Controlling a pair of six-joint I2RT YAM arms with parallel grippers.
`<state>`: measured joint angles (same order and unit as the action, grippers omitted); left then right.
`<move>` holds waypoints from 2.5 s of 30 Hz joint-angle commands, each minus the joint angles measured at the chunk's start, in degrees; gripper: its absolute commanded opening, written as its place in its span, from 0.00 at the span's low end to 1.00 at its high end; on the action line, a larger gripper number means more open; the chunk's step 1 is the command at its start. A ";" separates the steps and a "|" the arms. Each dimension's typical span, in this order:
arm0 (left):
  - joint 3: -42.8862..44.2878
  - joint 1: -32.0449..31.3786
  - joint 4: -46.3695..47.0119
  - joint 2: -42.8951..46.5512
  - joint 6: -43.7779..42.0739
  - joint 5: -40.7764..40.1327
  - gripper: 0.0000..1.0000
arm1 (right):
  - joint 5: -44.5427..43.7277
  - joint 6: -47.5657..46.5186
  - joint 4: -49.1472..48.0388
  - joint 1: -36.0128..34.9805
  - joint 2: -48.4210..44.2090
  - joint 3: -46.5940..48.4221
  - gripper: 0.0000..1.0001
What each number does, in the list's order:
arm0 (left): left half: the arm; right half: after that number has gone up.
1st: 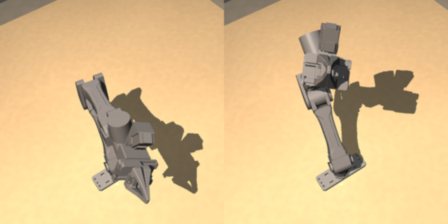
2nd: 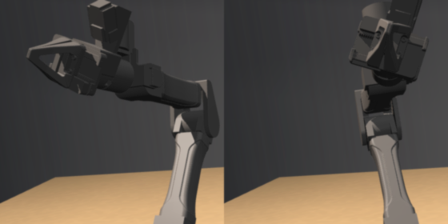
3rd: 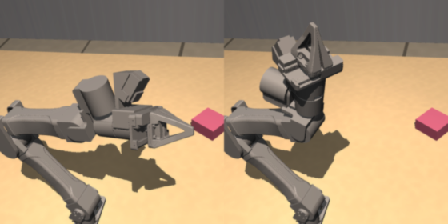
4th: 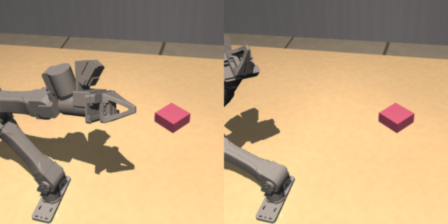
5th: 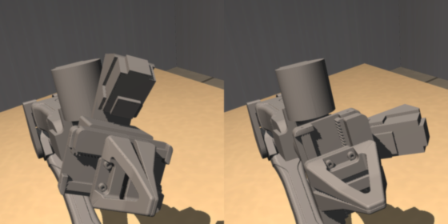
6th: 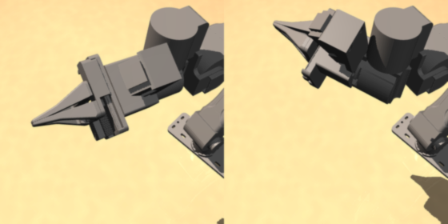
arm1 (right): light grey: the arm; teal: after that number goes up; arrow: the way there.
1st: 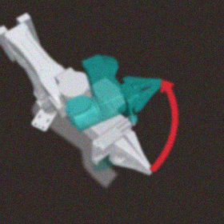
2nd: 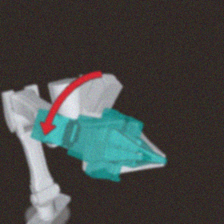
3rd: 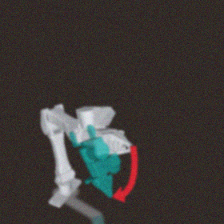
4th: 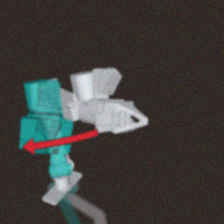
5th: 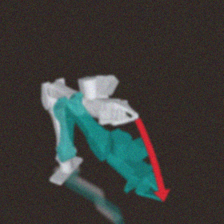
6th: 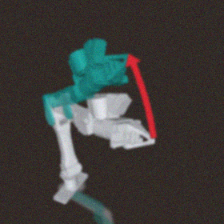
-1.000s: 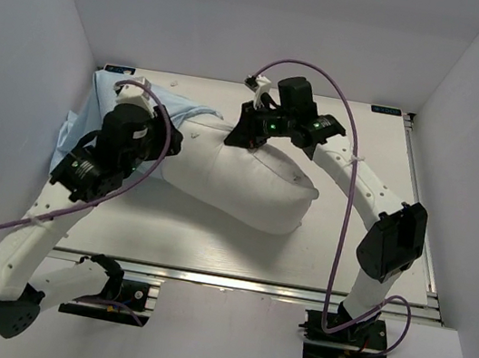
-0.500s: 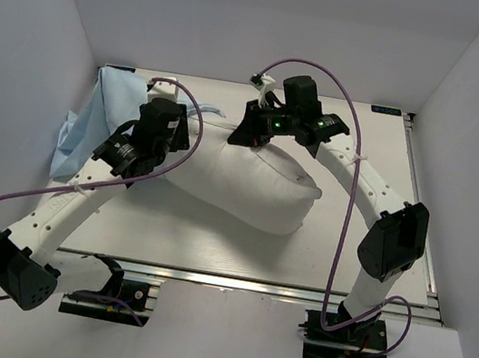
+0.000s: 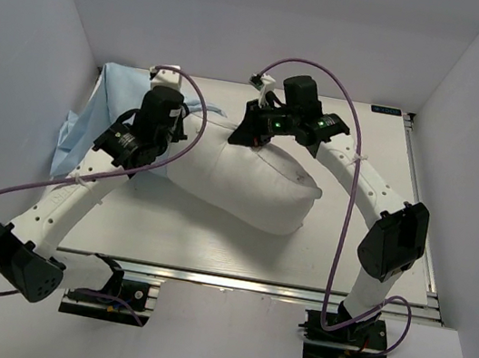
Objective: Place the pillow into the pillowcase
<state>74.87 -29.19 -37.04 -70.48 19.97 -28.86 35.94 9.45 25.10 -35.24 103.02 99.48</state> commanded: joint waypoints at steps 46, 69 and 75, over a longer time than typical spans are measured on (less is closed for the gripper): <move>5.50 -8.87 2.23 -1.25 10.61 8.04 0.79 | -4.75 2.42 -16.50 19.51 4.73 -1.40 0.47; 6.94 0.45 12.68 -20.30 -1.24 17.68 0.83 | -14.66 -30.64 -4.71 18.56 -6.52 -7.62 0.89; 11.08 0.54 14.17 -27.68 -3.44 23.92 0.80 | -24.95 -29.32 -6.03 16.61 -4.24 -11.94 0.89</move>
<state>83.55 -28.49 -25.06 -96.75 18.83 -10.72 17.78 -18.70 19.33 -19.29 98.00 88.27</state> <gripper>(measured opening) 0.809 0.895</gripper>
